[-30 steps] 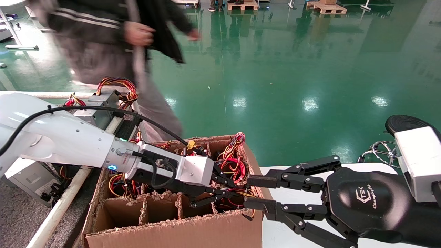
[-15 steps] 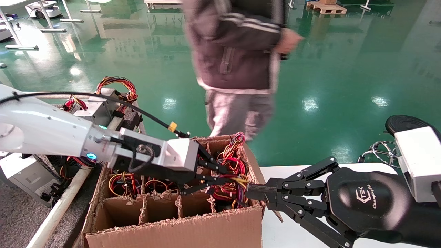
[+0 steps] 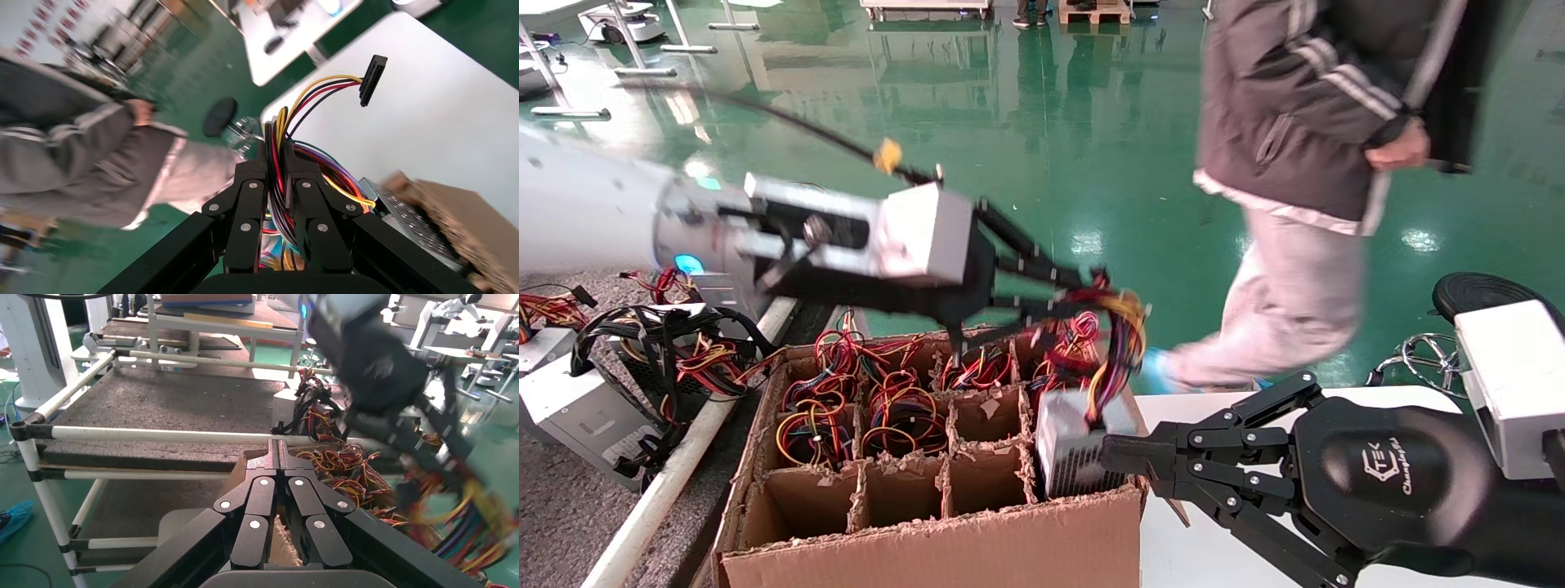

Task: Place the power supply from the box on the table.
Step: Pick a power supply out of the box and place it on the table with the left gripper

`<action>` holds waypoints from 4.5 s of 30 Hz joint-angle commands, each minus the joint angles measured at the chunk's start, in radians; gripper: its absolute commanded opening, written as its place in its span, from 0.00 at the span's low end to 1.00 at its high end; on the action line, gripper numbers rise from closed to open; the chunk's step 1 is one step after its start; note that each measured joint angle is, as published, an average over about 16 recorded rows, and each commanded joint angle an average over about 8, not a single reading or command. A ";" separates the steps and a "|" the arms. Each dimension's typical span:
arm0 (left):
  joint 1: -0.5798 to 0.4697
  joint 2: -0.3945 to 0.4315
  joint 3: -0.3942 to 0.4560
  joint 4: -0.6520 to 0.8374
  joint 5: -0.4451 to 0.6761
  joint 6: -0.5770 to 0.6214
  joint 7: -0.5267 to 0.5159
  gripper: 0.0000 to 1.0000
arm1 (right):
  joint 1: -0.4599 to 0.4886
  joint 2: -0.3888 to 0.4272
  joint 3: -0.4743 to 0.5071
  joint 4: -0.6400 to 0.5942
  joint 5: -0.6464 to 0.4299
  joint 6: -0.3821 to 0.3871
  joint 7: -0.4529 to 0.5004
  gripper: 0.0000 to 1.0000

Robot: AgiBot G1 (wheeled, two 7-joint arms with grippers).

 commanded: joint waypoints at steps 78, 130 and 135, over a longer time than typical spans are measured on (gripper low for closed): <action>-0.486 -0.300 -0.077 0.180 0.373 -0.357 0.041 0.00 | 0.000 0.000 0.000 0.000 0.000 0.000 0.000 0.00; -0.488 -0.345 0.049 0.259 0.520 -0.360 -0.098 0.00 | 0.000 0.000 0.000 0.000 0.000 0.000 0.000 0.00; -0.484 -0.348 0.055 0.266 0.525 -0.356 -0.108 0.00 | 0.000 0.000 0.000 0.000 0.000 0.000 0.000 0.00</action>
